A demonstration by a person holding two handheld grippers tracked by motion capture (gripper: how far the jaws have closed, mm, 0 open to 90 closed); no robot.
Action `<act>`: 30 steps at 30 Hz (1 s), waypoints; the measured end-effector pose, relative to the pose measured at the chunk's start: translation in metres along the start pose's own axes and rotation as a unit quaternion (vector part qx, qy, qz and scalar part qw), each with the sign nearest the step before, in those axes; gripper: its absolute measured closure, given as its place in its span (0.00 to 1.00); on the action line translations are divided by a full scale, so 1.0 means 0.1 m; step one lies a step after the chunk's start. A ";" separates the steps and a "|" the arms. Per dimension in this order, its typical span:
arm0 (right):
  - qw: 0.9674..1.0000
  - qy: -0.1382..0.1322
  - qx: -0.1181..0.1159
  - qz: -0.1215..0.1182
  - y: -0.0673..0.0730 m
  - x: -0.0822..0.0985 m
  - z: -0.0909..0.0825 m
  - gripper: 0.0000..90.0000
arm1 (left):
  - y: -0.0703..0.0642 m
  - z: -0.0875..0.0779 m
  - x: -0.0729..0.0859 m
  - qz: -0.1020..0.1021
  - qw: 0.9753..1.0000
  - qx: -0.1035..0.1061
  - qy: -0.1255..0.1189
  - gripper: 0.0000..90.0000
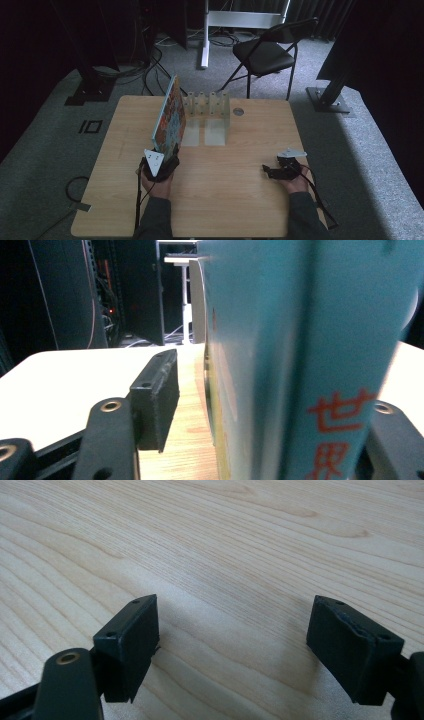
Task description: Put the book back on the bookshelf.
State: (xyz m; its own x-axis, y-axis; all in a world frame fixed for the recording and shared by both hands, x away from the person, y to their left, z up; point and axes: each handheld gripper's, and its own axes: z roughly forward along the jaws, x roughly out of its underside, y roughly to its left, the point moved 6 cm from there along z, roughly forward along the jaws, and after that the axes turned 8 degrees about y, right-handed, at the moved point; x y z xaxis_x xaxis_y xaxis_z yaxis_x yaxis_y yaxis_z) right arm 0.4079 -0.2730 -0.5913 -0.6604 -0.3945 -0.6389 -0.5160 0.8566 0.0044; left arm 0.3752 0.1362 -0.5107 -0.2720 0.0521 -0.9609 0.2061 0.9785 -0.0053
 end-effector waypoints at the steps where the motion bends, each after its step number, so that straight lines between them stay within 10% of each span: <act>1: 1.000 0.000 0.000 0.000 0.00 0.00 0.00 0.23 | 0.00 -0.01 0.00 0.001 1.000 -0.002 -0.001 0.42; 30: 1.000 0.000 0.000 0.000 0.00 0.00 0.00 0.23 | 0.03 -0.20 0.00 0.031 0.999 0.042 0.012 0.36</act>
State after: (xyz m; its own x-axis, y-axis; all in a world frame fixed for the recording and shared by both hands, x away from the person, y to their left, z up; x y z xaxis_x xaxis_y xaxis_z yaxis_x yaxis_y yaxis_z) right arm 0.4079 -0.2730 -0.5913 -0.6604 -0.3946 -0.6389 -0.5161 0.8565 0.0045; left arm 0.3567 0.1432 -0.5046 -0.2782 0.1178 -0.9533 0.3011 0.9531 0.0299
